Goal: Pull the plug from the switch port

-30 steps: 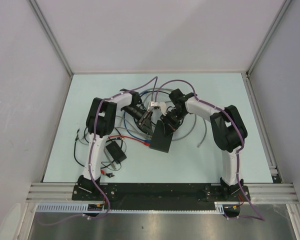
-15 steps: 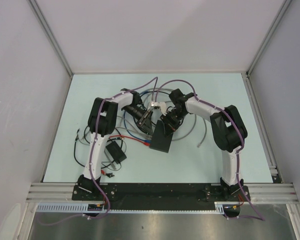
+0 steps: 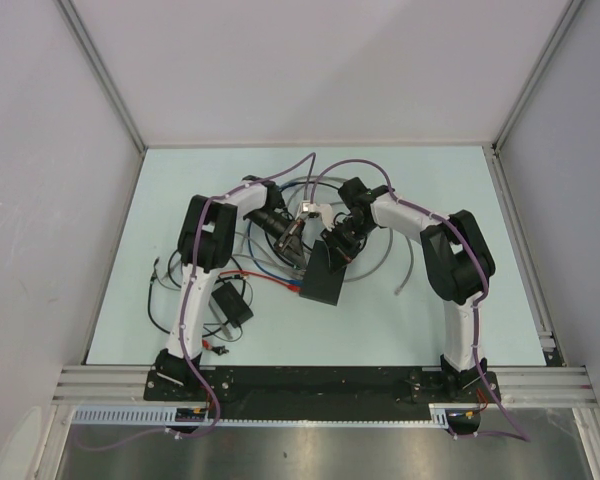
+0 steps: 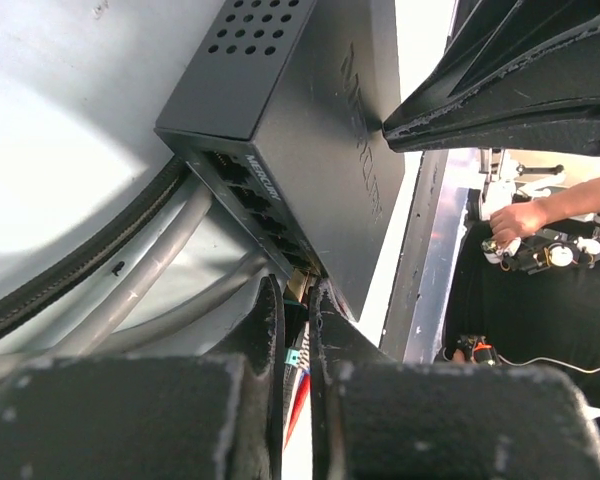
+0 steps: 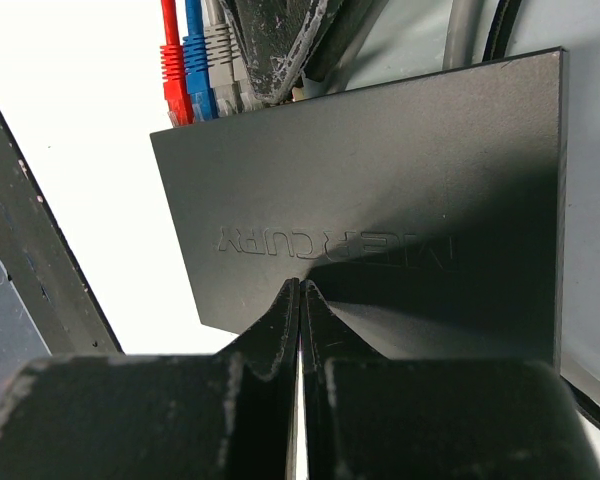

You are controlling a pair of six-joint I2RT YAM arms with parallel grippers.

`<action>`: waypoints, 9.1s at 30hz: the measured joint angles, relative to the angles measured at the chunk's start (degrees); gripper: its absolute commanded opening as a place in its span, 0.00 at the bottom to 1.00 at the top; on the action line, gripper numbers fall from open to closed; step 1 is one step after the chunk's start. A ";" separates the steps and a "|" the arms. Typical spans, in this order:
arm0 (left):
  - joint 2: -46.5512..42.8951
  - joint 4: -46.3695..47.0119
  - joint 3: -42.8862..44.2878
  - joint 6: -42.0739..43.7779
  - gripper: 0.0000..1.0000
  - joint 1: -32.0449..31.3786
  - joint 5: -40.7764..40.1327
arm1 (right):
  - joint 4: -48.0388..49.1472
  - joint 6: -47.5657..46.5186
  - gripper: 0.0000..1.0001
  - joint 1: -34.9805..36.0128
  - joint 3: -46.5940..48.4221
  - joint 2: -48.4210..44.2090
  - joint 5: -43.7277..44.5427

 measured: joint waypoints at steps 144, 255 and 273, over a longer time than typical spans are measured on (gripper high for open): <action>-24.74 26.38 -20.92 -10.84 0.44 3.17 -14.62 | 0.70 8.50 0.51 -8.28 -2.54 -0.48 1.66; -2.60 1.16 -5.14 9.81 0.31 5.31 2.47 | -2.71 0.39 0.08 0.68 7.96 6.69 -5.66; -0.48 -1.20 -2.54 7.32 0.06 5.35 1.49 | -2.89 0.81 0.09 0.70 8.20 6.93 -5.68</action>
